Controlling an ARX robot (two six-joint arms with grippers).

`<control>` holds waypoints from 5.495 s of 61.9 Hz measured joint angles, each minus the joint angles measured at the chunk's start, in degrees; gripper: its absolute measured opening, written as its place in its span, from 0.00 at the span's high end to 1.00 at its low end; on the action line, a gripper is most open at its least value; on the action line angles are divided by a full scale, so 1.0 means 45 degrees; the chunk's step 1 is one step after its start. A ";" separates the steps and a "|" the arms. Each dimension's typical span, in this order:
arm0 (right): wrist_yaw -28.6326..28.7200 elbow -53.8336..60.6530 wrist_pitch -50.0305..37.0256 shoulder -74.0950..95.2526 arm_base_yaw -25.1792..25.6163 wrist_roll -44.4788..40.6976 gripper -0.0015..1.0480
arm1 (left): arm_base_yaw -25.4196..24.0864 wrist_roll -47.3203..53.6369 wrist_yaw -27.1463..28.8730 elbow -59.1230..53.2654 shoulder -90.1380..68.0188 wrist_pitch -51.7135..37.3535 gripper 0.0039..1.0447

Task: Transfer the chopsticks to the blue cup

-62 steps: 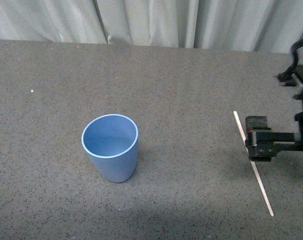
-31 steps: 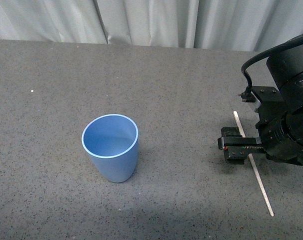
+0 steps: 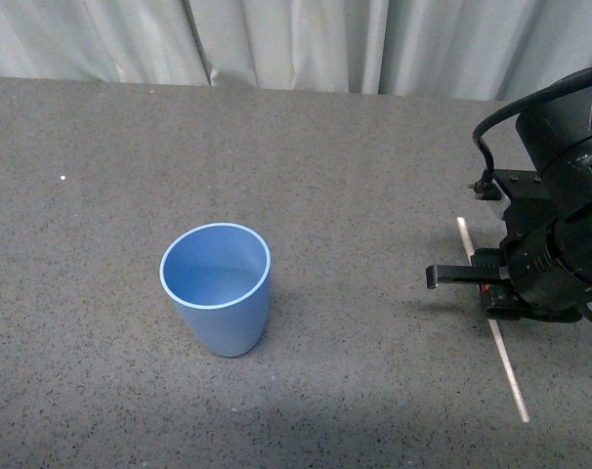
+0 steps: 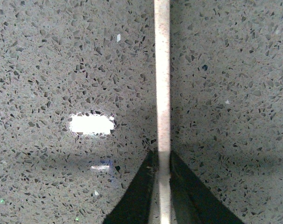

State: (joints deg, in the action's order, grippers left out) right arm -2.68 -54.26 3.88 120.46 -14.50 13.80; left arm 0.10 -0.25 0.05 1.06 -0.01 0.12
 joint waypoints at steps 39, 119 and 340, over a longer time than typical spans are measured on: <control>0.3779 0.2754 -1.0540 -0.4391 -0.2166 -0.1263 0.99 | 0.0000 0.0000 -0.0005 0.0000 0.0000 0.0000 0.06; 0.7368 0.1098 -1.1570 -0.0724 -0.4269 -0.2297 0.62 | 0.0000 0.0000 -0.0005 0.0000 0.0000 0.0000 0.06; 0.0612 1.1992 -0.0884 -2.6714 0.3191 -0.3079 0.11 | 0.0000 0.0000 -0.0010 0.0000 -0.0005 0.0000 0.06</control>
State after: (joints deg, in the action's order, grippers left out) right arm 0.08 -0.30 -0.10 0.25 -0.14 -0.05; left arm 0.10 -0.25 0.01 1.06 -0.03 0.12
